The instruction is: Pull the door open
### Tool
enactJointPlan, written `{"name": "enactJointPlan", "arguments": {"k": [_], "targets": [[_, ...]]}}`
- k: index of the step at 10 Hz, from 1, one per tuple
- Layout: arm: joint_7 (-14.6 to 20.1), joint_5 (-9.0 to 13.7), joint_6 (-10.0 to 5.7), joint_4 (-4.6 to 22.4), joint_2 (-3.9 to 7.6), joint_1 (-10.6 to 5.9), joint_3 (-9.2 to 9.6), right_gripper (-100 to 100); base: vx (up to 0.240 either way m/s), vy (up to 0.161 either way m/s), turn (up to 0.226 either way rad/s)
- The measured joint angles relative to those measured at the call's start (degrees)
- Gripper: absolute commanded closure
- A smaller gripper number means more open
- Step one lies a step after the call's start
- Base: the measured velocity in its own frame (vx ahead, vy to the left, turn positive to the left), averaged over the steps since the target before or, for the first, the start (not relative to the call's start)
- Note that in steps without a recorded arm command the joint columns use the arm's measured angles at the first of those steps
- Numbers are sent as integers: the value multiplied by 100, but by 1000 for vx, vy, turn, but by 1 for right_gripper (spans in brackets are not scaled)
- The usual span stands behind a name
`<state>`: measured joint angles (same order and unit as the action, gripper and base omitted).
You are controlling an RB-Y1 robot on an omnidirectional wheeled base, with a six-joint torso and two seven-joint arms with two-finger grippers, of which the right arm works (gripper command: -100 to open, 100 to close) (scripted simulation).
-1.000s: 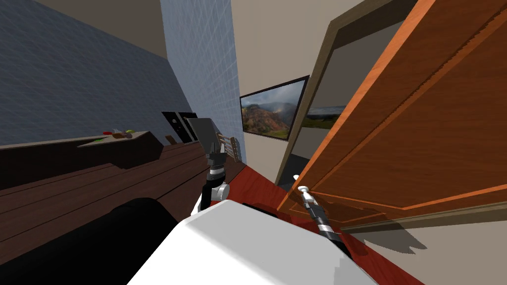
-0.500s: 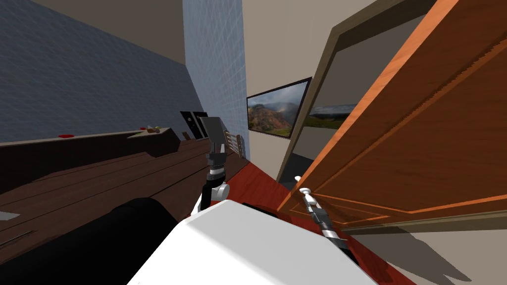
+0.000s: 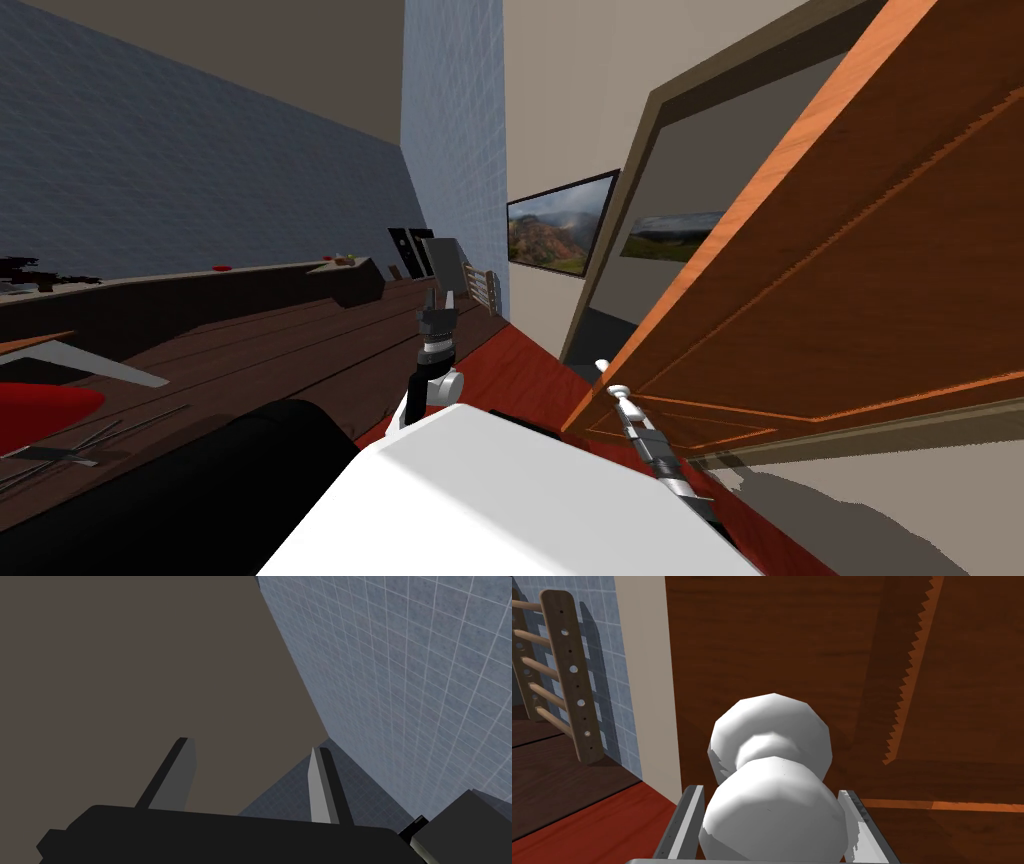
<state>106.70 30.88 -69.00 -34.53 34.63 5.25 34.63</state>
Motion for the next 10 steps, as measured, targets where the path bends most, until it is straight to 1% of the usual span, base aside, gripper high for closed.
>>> {"name": "enactJointPlan", "arguments": {"k": [1,2,4,6,7,8,9,10], "targets": [[13,6,-31,29,11,21,12,100,-239,-112,238],[48,5,-110,116,8,2,32,100,-225,-102,194],[73,6,-205,109,40,53,76,100,-193,-101,156],[132,-4,-369,270,22,61,139,100,-222,-83,190],[176,-5,-463,352,35,61,162,100,-202,-77,182],[180,3,-507,322,67,122,174,100,-204,-80,186],[184,11,-534,300,97,158,191,100,-195,-70,143],[213,8,-601,375,93,149,213,100,-81,-30,28]]}}
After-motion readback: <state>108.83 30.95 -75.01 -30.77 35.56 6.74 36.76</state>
